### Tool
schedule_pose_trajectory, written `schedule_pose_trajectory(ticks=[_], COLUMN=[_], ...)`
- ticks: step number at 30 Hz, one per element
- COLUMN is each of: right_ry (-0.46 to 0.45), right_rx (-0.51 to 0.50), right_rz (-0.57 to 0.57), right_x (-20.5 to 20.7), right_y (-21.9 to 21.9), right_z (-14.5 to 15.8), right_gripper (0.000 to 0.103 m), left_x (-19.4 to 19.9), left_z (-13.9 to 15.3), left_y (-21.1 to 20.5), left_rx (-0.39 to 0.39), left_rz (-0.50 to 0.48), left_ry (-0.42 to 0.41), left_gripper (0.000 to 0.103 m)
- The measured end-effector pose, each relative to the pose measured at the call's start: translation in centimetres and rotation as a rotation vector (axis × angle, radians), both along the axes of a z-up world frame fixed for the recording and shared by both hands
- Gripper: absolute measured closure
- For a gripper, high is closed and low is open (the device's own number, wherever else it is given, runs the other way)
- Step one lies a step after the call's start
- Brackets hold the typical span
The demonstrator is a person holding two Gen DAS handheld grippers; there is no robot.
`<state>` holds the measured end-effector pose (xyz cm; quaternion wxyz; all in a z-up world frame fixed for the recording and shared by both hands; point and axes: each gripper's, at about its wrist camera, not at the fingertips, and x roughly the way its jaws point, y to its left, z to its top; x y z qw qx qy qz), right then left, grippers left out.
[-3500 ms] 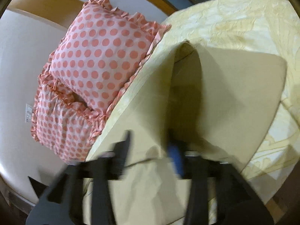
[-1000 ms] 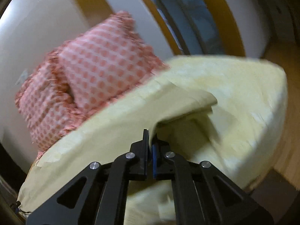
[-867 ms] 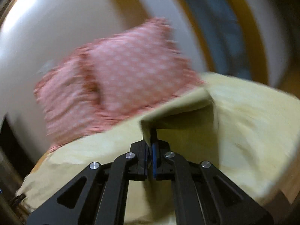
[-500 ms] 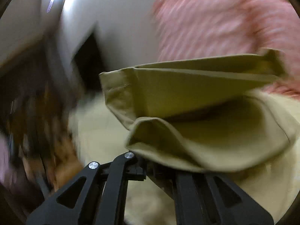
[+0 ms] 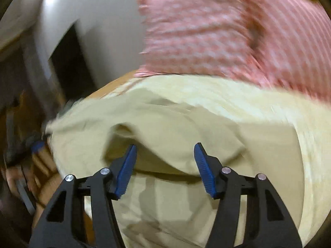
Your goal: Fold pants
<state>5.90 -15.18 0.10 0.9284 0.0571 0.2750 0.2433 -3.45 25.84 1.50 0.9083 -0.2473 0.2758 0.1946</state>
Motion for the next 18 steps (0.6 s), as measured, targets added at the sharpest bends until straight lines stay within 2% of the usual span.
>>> schedule_pose_trajectory(ticks=[3,4,8,11,14,16,18], right_ry=[0.003,0.017,0.171,0.196,0.231,0.218,0.149], right_rx=[-0.017,-0.008,0.111,0.144,0.152,0.164,0.169], right_rz=[-0.092,-0.096,-0.079,-0.073,-0.019,0.025,0.113], right_x=[0.1,0.1,1.0,2.5,4.6,5.7,6.0], right_y=[-1.3,-1.8,-3.2,-2.9,-1.2,0.8,3.8], right_z=[0.2,0.1,-2.1,-2.8,-2.4,-0.9,1.7], right_gripper=[0.042,0.042,0.04,0.042,0.097,0.098,0.097], left_x=[-0.3,-0.4,0.0,0.5,0.6,0.5,0.3], left_z=[0.1,0.1,0.3,0.1,0.0,0.1,0.2], left_y=[0.0,-0.2,-0.5,-0.8,-0.8,-0.7,-0.6], left_rx=[0.014,0.024,0.043,0.043,0.037,0.037,0.04], left_rz=[0.002,0.001,-0.016,-0.036,-0.043,-0.04,-0.031], left_ry=[-0.01,-0.014,-0.015,-0.015,-0.016,-0.026,-0.035], left_gripper=[0.017,0.017,0.017,0.017,0.017,0.017,0.017])
